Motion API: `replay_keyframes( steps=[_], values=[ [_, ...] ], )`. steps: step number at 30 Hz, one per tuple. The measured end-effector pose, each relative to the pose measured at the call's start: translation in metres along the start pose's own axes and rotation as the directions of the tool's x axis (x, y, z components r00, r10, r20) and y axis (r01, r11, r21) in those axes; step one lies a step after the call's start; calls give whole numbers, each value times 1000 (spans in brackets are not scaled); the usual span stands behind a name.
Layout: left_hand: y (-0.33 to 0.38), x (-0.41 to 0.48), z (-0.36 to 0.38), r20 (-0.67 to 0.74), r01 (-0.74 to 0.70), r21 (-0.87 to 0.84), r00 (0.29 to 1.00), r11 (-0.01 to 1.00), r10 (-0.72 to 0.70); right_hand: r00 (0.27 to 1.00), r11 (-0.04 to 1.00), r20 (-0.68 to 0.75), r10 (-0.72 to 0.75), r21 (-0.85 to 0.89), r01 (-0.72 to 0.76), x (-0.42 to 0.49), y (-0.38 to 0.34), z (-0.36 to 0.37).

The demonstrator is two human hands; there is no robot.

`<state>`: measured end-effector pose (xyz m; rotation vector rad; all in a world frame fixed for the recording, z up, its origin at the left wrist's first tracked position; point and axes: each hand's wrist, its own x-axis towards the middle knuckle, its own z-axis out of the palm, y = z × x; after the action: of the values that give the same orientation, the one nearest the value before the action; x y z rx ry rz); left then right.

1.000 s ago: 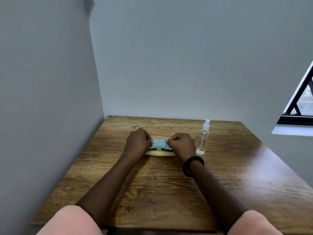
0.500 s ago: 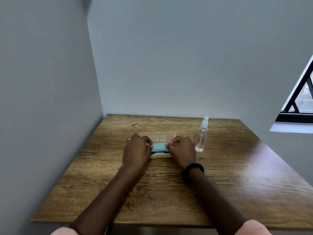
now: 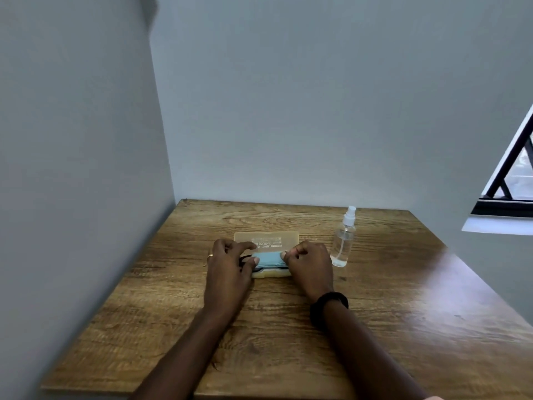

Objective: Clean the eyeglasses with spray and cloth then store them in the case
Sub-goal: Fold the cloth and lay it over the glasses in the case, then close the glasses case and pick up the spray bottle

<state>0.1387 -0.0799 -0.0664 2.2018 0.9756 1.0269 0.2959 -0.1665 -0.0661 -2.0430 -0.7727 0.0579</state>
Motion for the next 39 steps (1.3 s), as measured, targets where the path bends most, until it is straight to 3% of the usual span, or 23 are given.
replay_keyframes(
  steps=[11, 17, 21, 27, 29, 32, 35, 39],
  values=[
    [-9, 6, -4, 71, 36, -161, 997, 986, -24, 1000, 1000, -11, 22, 21, -22, -9, -4, -4],
    [-16, 8, -26, 305, 66, -290, 952, 955, 27, 1000, 999, -20, 22, 31, -21, -10, -6, -5],
    [-18, 11, -31, 370, 80, -316, 928, 945, 45, 1000, 999, -11, 21, 47, -20, -10, -4, -4],
    [-23, 14, -31, 370, 81, -327, 928, 942, 48, 997, 972, -3, 75, 224, -72, -10, -4, -11],
    [-27, 15, -30, 370, 69, -324, 927, 943, 59, 996, 952, 41, 81, 291, -90, -12, -3, -19],
    [-32, 17, -29, 370, 62, -325, 927, 944, 66, 984, 950, 176, -24, 311, -32, -13, 2, -33],
    [-34, 19, -29, 364, 54, -311, 929, 949, 66, 911, 965, 390, -135, 262, 31, -5, 10, -42],
    [-36, 20, -27, 361, 37, -288, 930, 957, 72, 814, 973, 535, -224, 80, 216, 6, 16, -42]
  ],
)
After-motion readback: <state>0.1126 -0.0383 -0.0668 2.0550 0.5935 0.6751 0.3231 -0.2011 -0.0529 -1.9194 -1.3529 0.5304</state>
